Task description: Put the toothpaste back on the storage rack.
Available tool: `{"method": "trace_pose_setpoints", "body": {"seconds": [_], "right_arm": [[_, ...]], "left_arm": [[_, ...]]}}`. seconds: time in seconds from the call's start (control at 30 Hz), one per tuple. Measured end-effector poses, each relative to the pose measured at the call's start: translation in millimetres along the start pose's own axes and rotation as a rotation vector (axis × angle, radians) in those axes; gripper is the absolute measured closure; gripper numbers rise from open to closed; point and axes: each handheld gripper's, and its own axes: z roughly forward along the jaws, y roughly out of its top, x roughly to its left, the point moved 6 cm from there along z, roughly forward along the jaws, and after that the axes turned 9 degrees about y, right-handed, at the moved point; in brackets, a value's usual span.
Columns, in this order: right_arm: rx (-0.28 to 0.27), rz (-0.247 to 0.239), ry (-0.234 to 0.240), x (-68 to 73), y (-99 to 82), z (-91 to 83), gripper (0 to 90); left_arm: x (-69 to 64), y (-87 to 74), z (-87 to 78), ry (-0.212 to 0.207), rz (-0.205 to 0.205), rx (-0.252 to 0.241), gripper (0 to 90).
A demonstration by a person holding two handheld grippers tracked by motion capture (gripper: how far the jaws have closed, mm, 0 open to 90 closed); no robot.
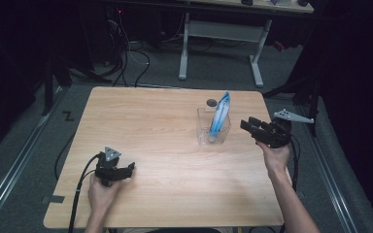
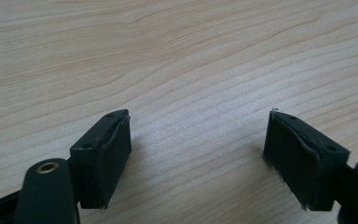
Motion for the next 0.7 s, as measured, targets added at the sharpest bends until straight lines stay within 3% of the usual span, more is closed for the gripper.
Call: {"method": "trace_pose_setpoints", "body": {"seconds": [0.7], "right_arm": [[0.003,0.011,0.0,2.9,-23.4,-12.3,52.0]], "left_arm": [[-0.1,0.0,0.0,0.0,0.0,0.0,23.2]]}}
